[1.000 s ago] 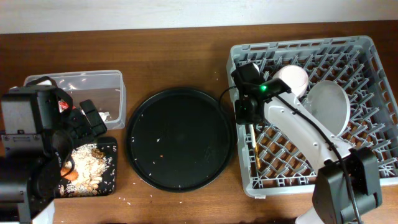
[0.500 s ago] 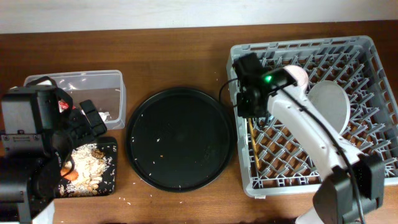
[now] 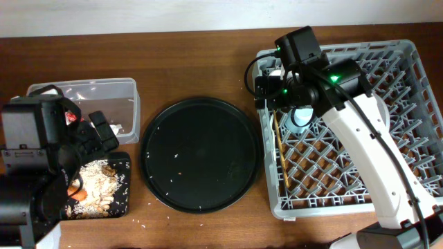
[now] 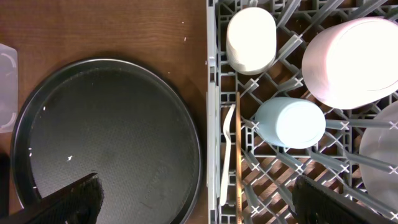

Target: Sort waste into correct bins and load items into the dishwasher rack

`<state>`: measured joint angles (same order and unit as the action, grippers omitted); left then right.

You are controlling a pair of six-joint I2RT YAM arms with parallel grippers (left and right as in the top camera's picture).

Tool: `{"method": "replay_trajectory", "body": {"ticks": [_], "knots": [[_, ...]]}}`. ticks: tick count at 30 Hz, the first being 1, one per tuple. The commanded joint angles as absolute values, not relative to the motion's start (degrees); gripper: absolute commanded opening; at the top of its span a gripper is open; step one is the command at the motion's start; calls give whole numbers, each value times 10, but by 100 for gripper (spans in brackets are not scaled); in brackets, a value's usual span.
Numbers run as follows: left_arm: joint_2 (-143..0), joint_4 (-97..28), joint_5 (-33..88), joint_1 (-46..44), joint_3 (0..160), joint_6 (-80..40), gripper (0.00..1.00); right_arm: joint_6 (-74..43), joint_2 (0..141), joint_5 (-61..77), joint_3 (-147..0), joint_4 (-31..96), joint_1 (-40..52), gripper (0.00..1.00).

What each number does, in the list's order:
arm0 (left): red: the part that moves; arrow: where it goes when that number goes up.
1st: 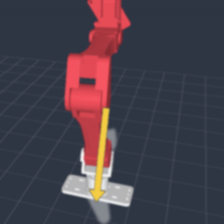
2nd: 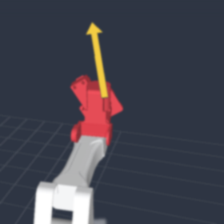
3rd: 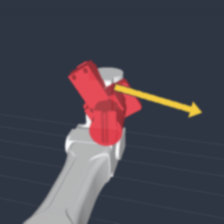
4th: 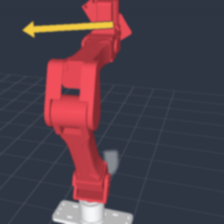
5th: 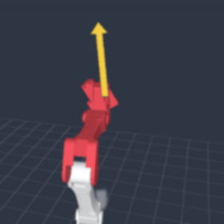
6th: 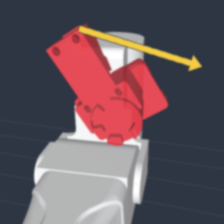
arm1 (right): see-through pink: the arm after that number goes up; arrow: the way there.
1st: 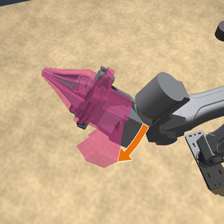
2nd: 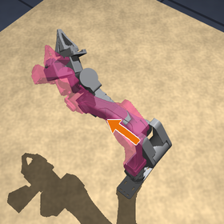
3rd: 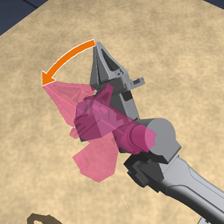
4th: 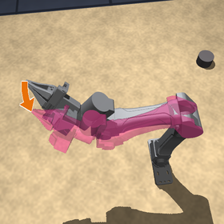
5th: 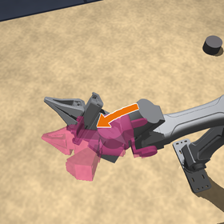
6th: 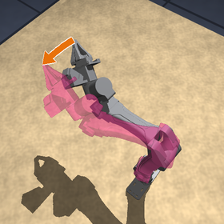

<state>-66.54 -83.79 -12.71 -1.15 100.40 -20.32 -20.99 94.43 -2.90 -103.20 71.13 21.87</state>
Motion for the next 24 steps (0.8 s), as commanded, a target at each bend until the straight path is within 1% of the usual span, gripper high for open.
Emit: {"method": "replay_trajectory", "body": {"ticks": [1,2,4,5,7,10,13,15,17,19,20,21,23,24], "knots": [[-666,-837,-133,-8,1009,-196,99,-212,934,-27,-1042,711,216,99],[-666,-837,-133,-8,1009,-196,99,-212,917,-71,-1042,712,216,99],[-666,-837,-133,-8,1009,-196,99,-212,856,-97,-1042,699,217,99],[-666,-837,-133,-8,1009,-196,99,-212,789,-145,-1042,667,217,99],[-666,-837,-133,-8,1009,-196,99,-212,668,-188,-1042,617,217,99],[-666,-837,-133,-8,1009,-196,99,-212,498,-202,-1027,639,217,99],[-666,-837,-133,-8,1009,-196,99,-213,293,-202,-959,643,216,98],[-666,-837,-133,-8,1009,-196,99,-213,141,-203,-839,642,178,99],[-666,-837,-133,-8,1009,-196,99,-215,73,-202,-737,629,151,99],[-666,-837,-133,-8,1009,-196,99,-233,23,-201,-599,566,133,99],[-666,-837,-133,-8,1009,-196,99,-235,12,-198,-534,524,128,99],[-666,-837,-133,-8,1009,-196,99,-256,3,-197,-414,430,122,99],[-666,-837,-133,-8,1009,-196,99,-267,3,-180,-275,283,121,99],[-666,-837,-133,-8,1009,-196,99,-267,3,-171,-201,185,121,99]]}}
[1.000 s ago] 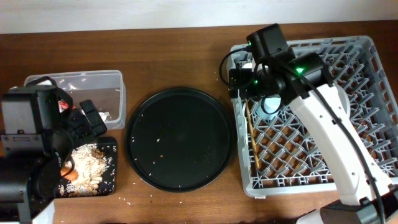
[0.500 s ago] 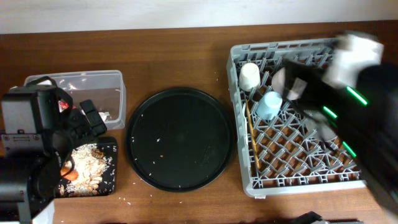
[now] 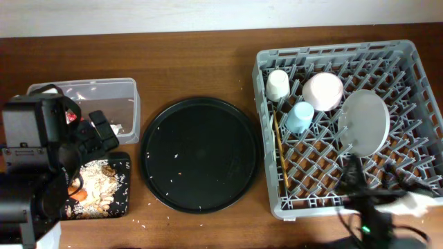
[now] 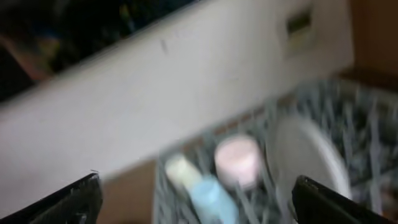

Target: Sort waste into correct bins and load items into the dishwasher rack

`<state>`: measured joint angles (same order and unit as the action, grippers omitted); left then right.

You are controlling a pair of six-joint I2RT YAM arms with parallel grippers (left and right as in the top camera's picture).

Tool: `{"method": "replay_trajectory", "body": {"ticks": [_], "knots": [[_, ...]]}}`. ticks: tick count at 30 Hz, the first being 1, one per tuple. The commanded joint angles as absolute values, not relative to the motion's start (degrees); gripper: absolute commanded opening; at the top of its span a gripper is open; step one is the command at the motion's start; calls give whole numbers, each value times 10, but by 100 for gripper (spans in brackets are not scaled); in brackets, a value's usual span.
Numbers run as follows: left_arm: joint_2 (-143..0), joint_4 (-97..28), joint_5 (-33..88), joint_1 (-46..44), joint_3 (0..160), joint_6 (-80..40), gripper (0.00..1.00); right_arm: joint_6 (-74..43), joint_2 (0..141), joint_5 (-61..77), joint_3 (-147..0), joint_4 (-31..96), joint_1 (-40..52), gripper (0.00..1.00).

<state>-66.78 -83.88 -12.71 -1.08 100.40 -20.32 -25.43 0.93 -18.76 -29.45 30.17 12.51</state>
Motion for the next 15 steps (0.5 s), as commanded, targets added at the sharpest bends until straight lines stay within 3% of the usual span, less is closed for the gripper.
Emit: {"method": "replay_trajectory", "body": {"ticks": [1,3,9,15], "knots": [[-666,-837,-133,-8,1009,-196,99,-267,3,-169,-157,121,121,99],[-666,-837,-133,-8,1009,-197,99,-267,3,-167,-86,36,119,99],[-666,-837,-133,-8,1009,-196,99,-260,2,-146,-19,21,84,99],[-666,-837,-133,-8,1009,-196,99,12,2,-15,-3,45,48,98]]}}
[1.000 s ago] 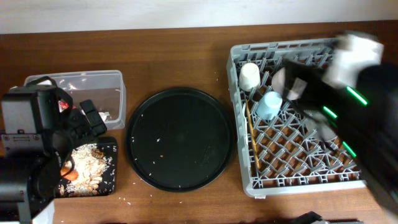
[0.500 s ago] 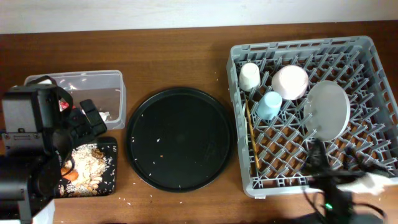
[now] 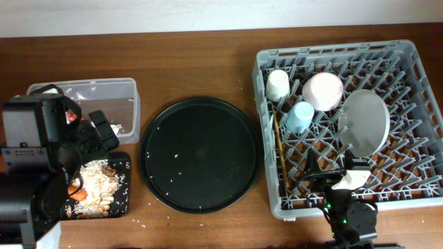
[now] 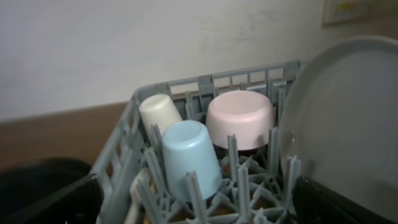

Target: Sort waste into correct bins and load items into the dishwasher rack

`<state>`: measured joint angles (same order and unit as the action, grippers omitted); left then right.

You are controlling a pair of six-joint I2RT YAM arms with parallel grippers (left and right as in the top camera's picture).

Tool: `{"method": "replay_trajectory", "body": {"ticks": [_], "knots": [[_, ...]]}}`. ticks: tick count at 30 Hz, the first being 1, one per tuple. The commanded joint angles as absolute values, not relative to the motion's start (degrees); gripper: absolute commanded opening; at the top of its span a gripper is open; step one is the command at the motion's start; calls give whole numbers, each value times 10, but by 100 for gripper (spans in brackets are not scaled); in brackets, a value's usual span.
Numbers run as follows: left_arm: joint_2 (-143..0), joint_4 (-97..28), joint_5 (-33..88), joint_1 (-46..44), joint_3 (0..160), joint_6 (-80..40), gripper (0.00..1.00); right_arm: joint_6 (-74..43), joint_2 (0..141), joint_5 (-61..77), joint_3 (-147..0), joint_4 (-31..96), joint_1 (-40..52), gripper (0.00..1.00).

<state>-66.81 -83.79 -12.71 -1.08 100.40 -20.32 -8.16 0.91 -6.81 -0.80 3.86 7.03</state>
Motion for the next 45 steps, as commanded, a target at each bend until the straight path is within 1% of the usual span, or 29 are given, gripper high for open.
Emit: {"method": "replay_trajectory", "body": {"ticks": [1,3,7,12,34,37,39,41,42,44,45], "knots": [[-666,-837,-133,-8,1009,-196,99,60,2,10,-3,45,34,99],[-666,-837,-133,-8,1009,-196,99,96,2,8,-3,45,30,99],[-666,-837,-133,-8,1009,-196,99,96,2,9,-3,45,30,99],[-666,-837,-133,-8,1009,-196,99,13,2,-22,-3,45,7,99],[-663,-837,-133,-8,1008,-196,99,10,3,-23,-3,44,4,99],[-576,-836,-111,-8,985,-197,99,10,3,-23,-3,44,4,99],[-467,-836,-103,-16,912,-197,99,10,3,-23,-3,44,4,99],[-351,-814,-98,-19,799,-197,99,10,3,-23,-3,44,4,99],[-276,-771,-98,-19,707,-197,99,10,3,-23,-3,44,4,99],[-211,-705,-97,-19,609,-201,99,10,3,-23,-3,44,4,99],[-174,-653,-84,-19,544,-201,99,10,3,-23,-3,44,4,99]]}}
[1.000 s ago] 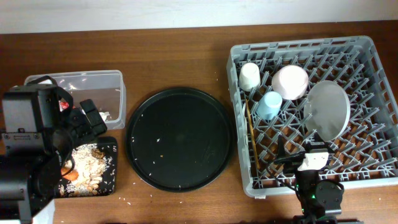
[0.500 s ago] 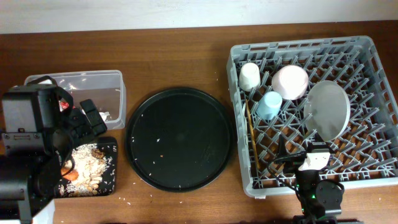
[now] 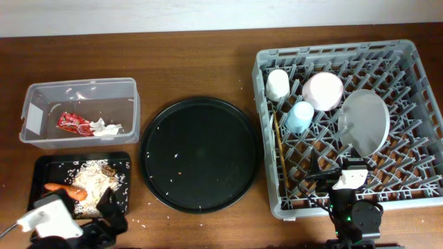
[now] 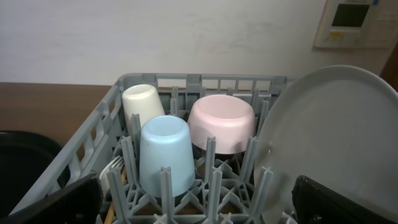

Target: Sort waste into correct bins and load items into the dishwasher rack

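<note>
The grey dishwasher rack [image 3: 266, 180] holds a cream cup [image 3: 277, 84], a pink bowl [image 3: 323, 90], a blue cup [image 3: 300, 116], an upright grey plate [image 3: 363, 123] and a wooden stick [image 3: 279, 153]. The right wrist view shows the same blue cup [image 4: 163, 154], bowl [image 4: 221, 121] and plate [image 4: 329, 143]. My right gripper [image 4: 199, 211] is open at the rack's front edge, with only rack tines between its fingers. My left gripper [image 3: 111, 211] lies low at the front left; its jaws are unclear. A red wrapper [image 3: 73, 122] and white tissue [image 3: 104, 126] lie in the clear bin [image 3: 79, 86].
A round black tray [image 3: 201, 153] with a few rice grains sits mid-table. A square black tray [image 3: 124, 162] at the front left holds rice scraps and a carrot piece [image 3: 59, 188]. Loose grains lie on the wood near it.
My left arm, which stood over the clear bin and the food tray, is now down at the table's front left edge, uncovering both. The right arm has hardly shifted.
My right gripper was open above the rack's left edge, over the cups and utensils. Then it was off at the front right. After that it sat at the rack's front edge, where it stays. The left arm hung over the bins until now.
</note>
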`<state>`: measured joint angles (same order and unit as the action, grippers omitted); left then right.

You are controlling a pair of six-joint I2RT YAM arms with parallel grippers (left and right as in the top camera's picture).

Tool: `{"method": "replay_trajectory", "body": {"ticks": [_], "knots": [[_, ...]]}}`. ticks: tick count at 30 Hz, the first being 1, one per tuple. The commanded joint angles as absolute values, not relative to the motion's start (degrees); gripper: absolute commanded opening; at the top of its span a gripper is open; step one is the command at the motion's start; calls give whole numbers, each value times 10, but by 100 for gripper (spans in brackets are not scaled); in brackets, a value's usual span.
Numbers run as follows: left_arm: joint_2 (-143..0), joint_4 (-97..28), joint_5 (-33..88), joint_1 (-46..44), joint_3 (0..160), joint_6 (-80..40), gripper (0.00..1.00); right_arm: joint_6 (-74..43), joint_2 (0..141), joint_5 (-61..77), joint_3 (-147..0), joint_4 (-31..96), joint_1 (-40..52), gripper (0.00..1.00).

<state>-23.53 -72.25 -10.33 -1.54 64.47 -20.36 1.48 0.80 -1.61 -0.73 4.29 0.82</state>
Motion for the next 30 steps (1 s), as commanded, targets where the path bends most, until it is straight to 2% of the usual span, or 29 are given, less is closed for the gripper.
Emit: {"method": "replay_trajectory", "body": {"ticks": [1,4,7,10,15,17,19,21,23,26,30], "knots": [[-149,-605,-72,-19,494,-201,99,10,3,-23,-3,44,4,99],[-98,-408,-22,-19,335,-201,99,10,3,-23,-3,44,4,99],[-87,-153,32,-19,173,-201,99,10,3,-23,-3,44,4,99],[-86,-15,37,-19,65,-201,99,10,3,-23,-3,44,4,99],[-53,-42,1,-44,5,-200,99,10,3,-23,-3,44,4,99],[-49,-48,-4,-51,5,-162,99,10,3,-23,-3,44,4,99],[-35,-48,-4,-61,5,-66,99,10,3,-23,-3,44,4,99],[-4,-48,-4,-61,5,83,99,10,3,-23,-3,44,4,99],[-3,-48,-15,-59,5,164,99,10,3,-23,-3,44,4,99],[-3,-48,-9,-21,5,163,99,10,3,-23,-3,44,4,99],[-3,-46,-20,-20,5,126,99,10,3,-23,-3,44,4,99]]}}
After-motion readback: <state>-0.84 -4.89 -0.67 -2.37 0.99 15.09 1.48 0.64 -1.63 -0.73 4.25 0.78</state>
